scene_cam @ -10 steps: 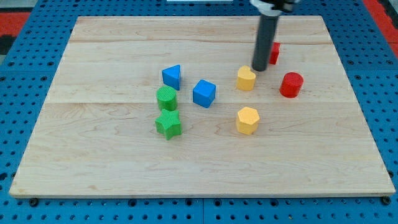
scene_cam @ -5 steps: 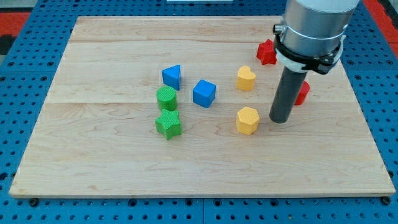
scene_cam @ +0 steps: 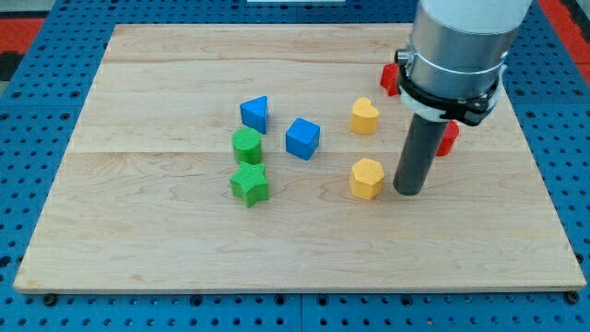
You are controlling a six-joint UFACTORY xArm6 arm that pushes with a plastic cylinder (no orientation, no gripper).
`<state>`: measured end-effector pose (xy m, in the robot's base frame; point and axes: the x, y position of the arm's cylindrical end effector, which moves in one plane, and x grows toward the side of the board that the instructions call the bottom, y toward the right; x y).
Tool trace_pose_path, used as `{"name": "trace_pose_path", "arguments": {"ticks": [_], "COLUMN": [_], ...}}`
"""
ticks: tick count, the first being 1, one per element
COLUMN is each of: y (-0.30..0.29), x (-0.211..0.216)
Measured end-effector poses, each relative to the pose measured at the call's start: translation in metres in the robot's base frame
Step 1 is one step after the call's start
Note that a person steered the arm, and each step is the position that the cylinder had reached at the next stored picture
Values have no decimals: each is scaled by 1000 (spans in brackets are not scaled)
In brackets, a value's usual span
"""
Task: Push the yellow hexagon towards left
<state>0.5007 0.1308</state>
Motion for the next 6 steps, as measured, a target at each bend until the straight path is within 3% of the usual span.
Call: {"name": "trace_pose_path", "arguments": {"ticks": [4, 6], "y": [10, -12], "x": [0, 0]}}
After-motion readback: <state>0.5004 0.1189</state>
